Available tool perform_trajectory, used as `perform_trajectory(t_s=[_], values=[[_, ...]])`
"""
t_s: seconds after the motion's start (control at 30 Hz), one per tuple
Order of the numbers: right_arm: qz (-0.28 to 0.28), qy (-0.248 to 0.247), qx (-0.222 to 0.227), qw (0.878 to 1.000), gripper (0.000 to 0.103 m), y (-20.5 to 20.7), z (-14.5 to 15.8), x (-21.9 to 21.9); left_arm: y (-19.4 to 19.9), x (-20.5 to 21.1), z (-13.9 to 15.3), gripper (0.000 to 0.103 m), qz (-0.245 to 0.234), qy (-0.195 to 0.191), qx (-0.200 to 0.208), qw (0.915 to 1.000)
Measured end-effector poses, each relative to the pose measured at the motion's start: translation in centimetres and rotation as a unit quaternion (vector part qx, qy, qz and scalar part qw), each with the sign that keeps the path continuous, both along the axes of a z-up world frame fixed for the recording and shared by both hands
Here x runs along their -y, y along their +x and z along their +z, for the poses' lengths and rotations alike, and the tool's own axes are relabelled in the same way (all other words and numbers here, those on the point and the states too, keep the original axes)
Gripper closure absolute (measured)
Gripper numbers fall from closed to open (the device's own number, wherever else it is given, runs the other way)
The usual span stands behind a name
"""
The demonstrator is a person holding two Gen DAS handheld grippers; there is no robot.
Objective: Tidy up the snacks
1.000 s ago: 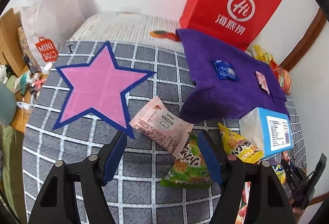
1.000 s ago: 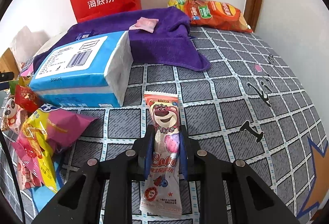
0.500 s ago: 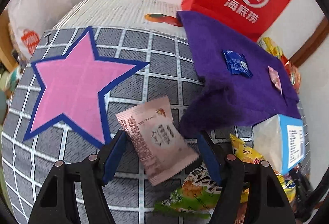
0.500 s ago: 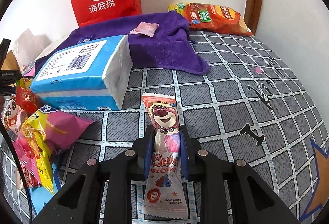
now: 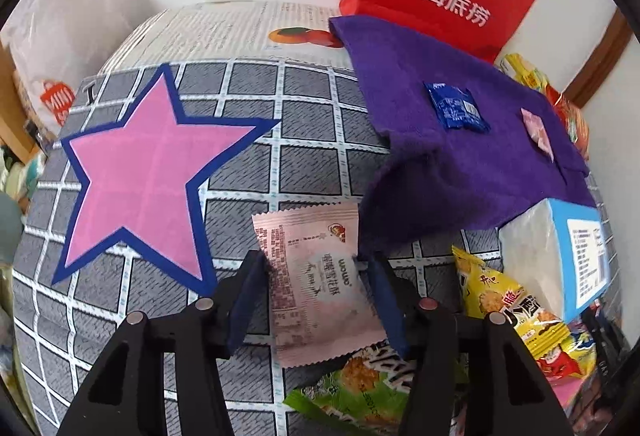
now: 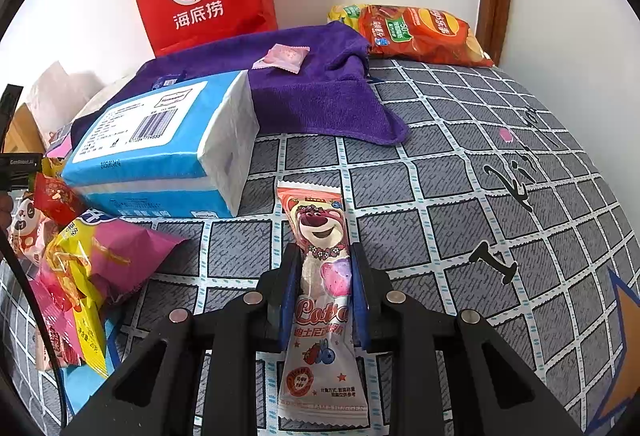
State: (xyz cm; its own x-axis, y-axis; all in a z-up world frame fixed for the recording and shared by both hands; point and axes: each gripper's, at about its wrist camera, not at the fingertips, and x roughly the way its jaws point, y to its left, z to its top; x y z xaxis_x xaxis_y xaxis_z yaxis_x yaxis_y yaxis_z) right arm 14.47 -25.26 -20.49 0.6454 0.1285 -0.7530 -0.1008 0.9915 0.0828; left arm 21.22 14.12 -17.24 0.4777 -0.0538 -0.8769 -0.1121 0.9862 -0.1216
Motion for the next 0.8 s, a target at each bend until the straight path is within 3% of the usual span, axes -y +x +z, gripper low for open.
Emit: perform_trajectory(t_s=[0.07, 0.13, 0.47, 0.8], values=[[0.000, 0.001, 0.000, 1.000, 0.078, 0.0, 0.0, 0.0, 0.0, 0.2, 0.1, 0.062, -0.001, 0.011, 0.005, 0.9999], [0.000, 0.004, 0.000, 1.000, 0.078, 0.0, 0.0, 0.1, -0.2, 0.0, 0.4, 0.064, -0.002, 0.002, 0.006, 1.0000], [-0.008, 0.002, -0.016, 1.000, 0.081, 0.3, 1.3, 0.1, -2.5, -0.9, 5.5, 0.065, -0.004, -0.010, 0.054, 0.9985], [-0.007, 0.000, 0.028, 1.000, 0.081, 1.9, 8.1, 0.1, -1.8, 2.2, 8.9, 0.065, -0.036, -0.020, 0.081, 0.9958]])
